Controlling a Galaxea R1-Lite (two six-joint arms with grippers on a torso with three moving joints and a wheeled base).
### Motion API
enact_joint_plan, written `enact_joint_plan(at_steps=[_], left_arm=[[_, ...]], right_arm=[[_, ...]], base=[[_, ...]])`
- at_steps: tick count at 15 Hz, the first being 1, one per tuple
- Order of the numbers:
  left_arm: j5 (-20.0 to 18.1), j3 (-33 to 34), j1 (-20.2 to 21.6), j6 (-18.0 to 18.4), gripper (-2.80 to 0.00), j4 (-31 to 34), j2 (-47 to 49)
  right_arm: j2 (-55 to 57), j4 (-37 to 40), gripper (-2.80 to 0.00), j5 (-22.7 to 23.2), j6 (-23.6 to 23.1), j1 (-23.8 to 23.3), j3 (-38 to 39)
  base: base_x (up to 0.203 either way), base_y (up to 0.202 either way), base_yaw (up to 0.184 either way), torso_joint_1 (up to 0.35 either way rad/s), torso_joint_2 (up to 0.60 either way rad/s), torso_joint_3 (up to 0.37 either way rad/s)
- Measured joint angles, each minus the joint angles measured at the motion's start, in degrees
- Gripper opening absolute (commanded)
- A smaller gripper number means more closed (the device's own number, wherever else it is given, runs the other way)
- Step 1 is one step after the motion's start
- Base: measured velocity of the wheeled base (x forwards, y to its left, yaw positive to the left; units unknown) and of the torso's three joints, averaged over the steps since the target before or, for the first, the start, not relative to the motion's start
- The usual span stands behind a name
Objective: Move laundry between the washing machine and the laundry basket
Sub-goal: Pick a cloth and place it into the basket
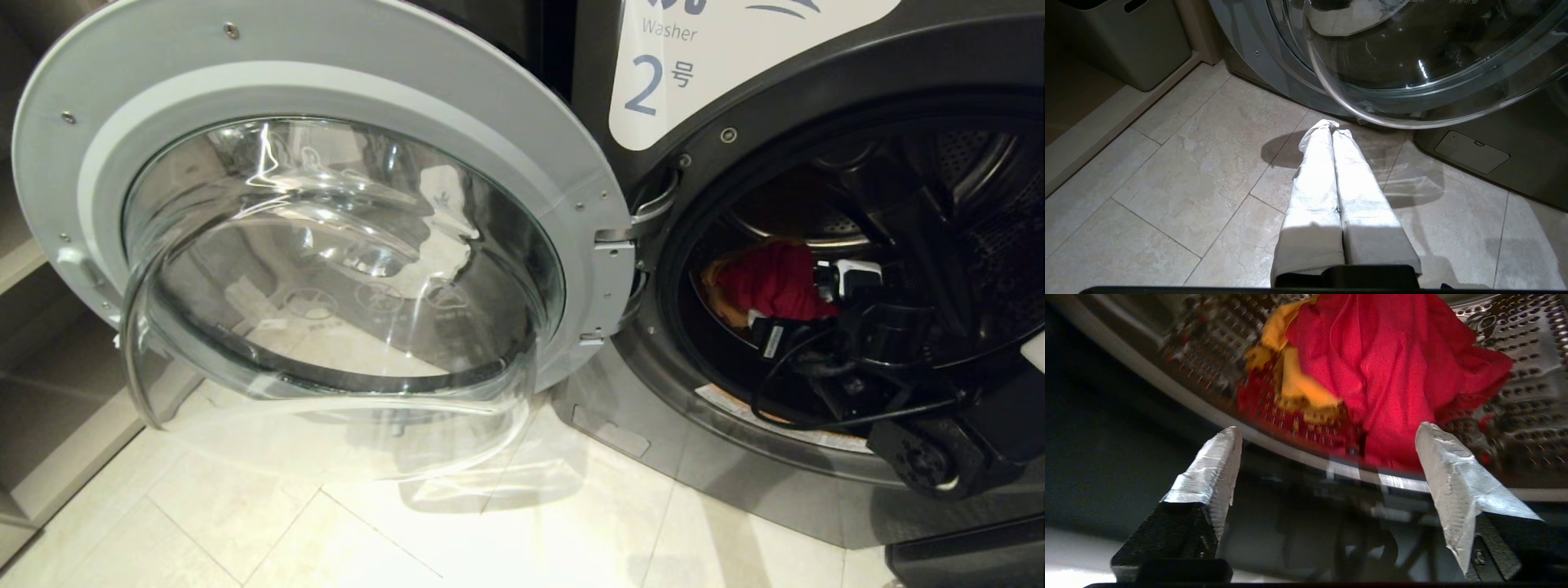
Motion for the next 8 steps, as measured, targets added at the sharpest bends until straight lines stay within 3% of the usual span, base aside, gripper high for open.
enact_joint_plan(at_steps=[3,8], left_arm=[[0.0,0.0,0.0,0.0,-2.8,0.0,0.0],[0.0,0.0,0.0,0.0,-2.8,0.0,0.0]], right_arm=[[4.0,10.8,0.0,-1.3,2.2,-2.8,-13.7],[11.3,32.8,0.0,-2.2,9.7,-8.1,-36.5]], base=[[0.0,0.0,0.0,0.0,0.0,0.0],[0.0,0.0,0.0,0.0,0.0,0.0]])
